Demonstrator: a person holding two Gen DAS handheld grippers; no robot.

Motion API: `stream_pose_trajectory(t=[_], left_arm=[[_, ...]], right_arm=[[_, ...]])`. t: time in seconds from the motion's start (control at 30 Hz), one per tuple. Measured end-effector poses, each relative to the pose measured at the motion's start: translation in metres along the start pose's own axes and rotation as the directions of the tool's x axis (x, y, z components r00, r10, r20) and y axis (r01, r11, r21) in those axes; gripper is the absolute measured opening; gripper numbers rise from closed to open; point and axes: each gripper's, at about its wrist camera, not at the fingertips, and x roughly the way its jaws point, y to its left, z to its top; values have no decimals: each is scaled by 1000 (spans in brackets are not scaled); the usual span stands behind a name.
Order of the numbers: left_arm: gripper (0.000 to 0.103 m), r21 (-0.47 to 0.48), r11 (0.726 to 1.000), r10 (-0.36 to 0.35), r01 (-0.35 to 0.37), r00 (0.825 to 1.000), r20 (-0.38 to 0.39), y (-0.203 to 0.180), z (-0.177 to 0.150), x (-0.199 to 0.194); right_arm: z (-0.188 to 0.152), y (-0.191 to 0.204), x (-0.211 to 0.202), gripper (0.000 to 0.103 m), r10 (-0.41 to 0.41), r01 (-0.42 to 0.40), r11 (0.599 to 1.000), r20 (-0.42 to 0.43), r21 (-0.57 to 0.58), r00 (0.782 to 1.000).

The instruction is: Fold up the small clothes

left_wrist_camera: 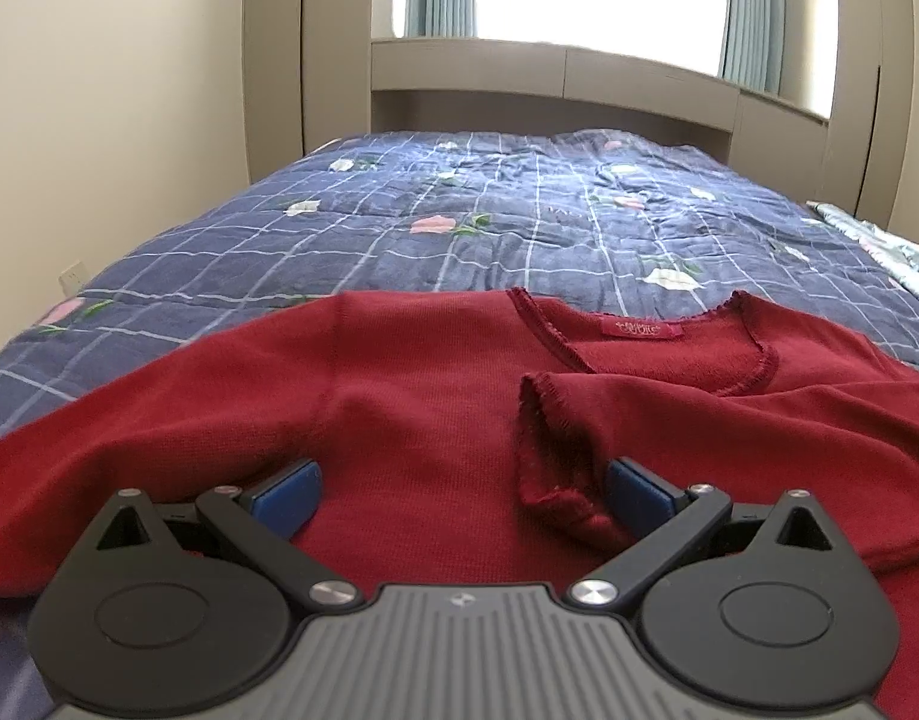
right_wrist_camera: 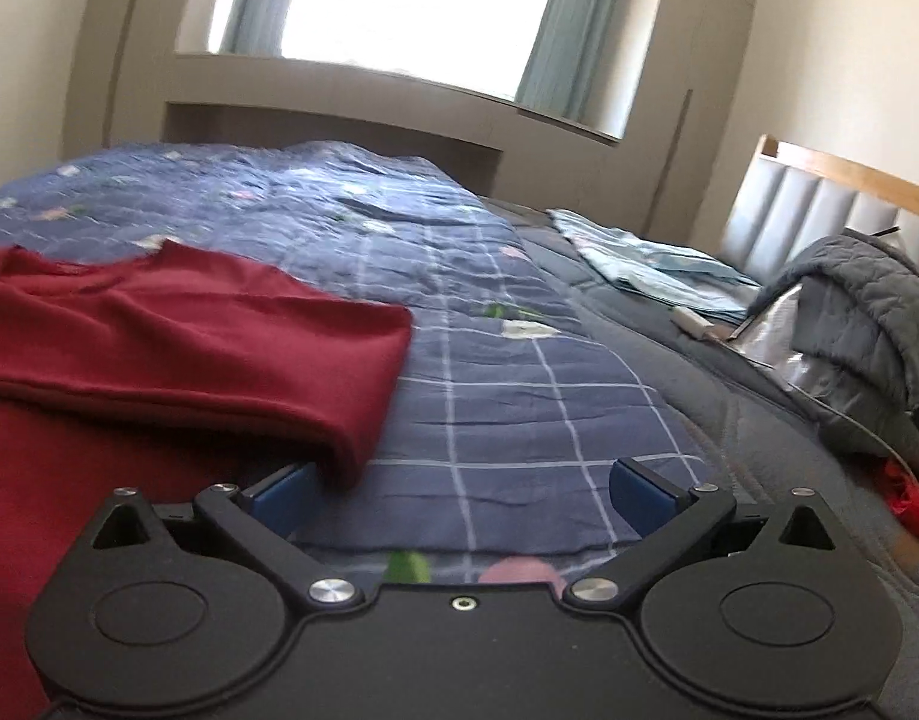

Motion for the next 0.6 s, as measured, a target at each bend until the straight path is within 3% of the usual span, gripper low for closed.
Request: stream_pose_trajectory(t=[0.17,0.3,0.47,0.6], left_arm=[[103,-80,997,-18,19,1000,4,24,1,-47],[103,-178,984,1,2,1000,17,63,-17,-92],[103,-273,951,140,-143,990,-31,127,-50,-133],[103,-333,899,270,-283,959,-85,177,-71,-154]], right_arm=[[7,-5,-41,102,71,-72,997,21,30,997],[7,6,-80,102,239,-240,970,36,27,970],[-4,43,-121,102,374,-373,927,42,-21,927],[-13,77,-134,102,454,-453,891,8,-22,891]])
